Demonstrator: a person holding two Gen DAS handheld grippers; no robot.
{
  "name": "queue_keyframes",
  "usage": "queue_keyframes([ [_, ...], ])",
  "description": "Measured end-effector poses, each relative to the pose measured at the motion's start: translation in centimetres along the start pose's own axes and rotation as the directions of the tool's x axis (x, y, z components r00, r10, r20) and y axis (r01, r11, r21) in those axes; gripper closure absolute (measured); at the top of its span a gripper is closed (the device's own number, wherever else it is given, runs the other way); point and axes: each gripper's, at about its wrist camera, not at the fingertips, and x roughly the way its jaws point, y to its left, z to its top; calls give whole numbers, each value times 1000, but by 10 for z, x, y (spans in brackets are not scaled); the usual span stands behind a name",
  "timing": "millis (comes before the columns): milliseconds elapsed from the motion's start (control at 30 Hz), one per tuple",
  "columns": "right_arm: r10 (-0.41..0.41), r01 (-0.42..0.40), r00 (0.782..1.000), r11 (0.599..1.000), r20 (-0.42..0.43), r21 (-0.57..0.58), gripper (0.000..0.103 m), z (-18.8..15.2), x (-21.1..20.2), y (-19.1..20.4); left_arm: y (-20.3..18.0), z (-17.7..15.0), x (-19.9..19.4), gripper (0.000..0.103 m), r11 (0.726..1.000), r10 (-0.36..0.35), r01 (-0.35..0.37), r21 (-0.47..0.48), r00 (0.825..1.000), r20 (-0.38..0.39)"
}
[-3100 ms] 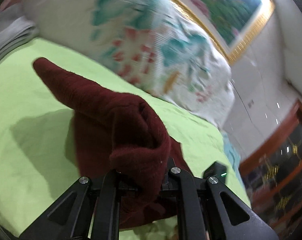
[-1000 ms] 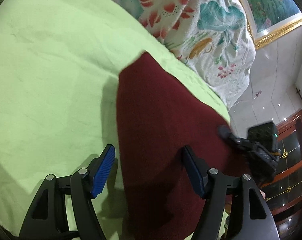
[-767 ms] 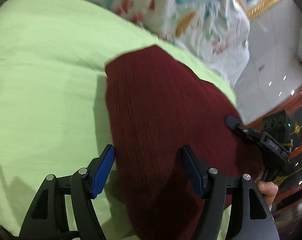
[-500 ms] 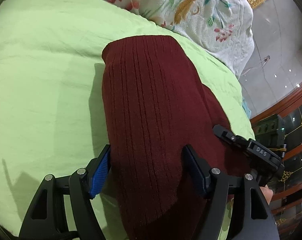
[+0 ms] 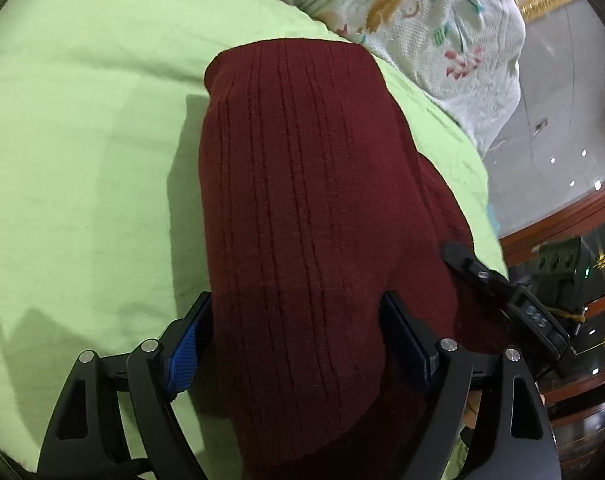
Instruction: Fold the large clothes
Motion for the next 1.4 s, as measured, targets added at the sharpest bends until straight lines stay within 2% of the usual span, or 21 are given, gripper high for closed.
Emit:
queue_keyframes([
  [33, -10, 9, 1000, 1000, 24, 9, 47, 1, -6, -2, 0, 0, 0, 20, 1000, -1, 1, 3, 1000, 1],
  [67, -19, 18, 999, 1000, 43, 16, 29, 3, -10, -4, -1, 0, 0, 20, 1000, 2, -2, 8, 1000, 2],
  [100, -11, 10, 999, 1000, 43, 22, 24, 4, -11, -7, -3, 1, 1, 20, 1000, 9, -9, 14, 1000, 2],
  [267, 100, -93, 994, 989, -51, 112, 24, 10, 8, -23, -9, 3, 4, 22, 999, 6, -5, 36, 1000, -8],
  [400, 120, -106, 982, 989, -145, 99, 24, 7, 34, -25, -6, 4, 6, 29, 999, -33, 34, 41, 999, -16],
  [467, 133, -120, 976, 989, -173, 85, 30, 7, 38, -20, -9, 5, 6, 35, 998, -31, 32, 54, 999, -10],
  [500, 144, -130, 971, 988, -191, 83, 50, 6, 41, -17, -11, 4, 6, 37, 998, -25, 25, 62, 1000, -4],
  [533, 175, -156, 961, 982, -213, 102, 60, 4, 45, -16, -14, 4, 4, 41, 997, -12, 11, 71, 1000, 7],
  [567, 192, -168, 956, 978, -220, 124, 63, 1, 47, -15, -17, 3, 3, 44, 997, -4, 2, 76, 1000, 17],
  [633, 182, -164, 963, 981, -199, 103, 70, -2, 42, -9, -21, -1, -4, 49, 996, 3, -7, 89, 999, 40],
  [767, 209, -197, 966, 977, -153, 87, 72, -8, 23, 17, -24, -15, -36, 53, 995, -4, -6, 104, 995, 95],
  [867, 265, -259, 952, 964, -153, 59, 72, -17, 18, 50, -13, -32, -72, 53, 995, 15, -29, 99, 990, 138],
  [933, 311, -307, 936, 950, -166, 52, 72, -27, 22, 73, 2, -43, -99, 53, 996, 34, -46, 75, 987, 158],
  [1100, 443, -441, 865, 895, -236, 64, 72, -60, 55, 135, 50, -71, -170, 53, 996, 85, -87, 4, 979, 186],
  [1200, 470, -464, 837, 881, -281, 90, 72, -77, 78, 152, 81, -85, -191, 53, 993, 113, -107, -41, 979, 167],
  [1233, 461, -454, 835, 886, -301, 96, 72, -83, 88, 155, 90, -90, -191, 53, 991, 128, -121, -55, 979, 157],
  [1300, 421, -413, 846, 906, -327, 96, 71, -96, 103, 156, 107, -97, -187, 50, 989, 133, -121, -87, 981, 144],
  [1400, 437, -413, 844, 900, -312, 142, 68, -103, 106, 147, 115, -100, -186, 40, 991, 101, -83, -105, 979, 176],
])
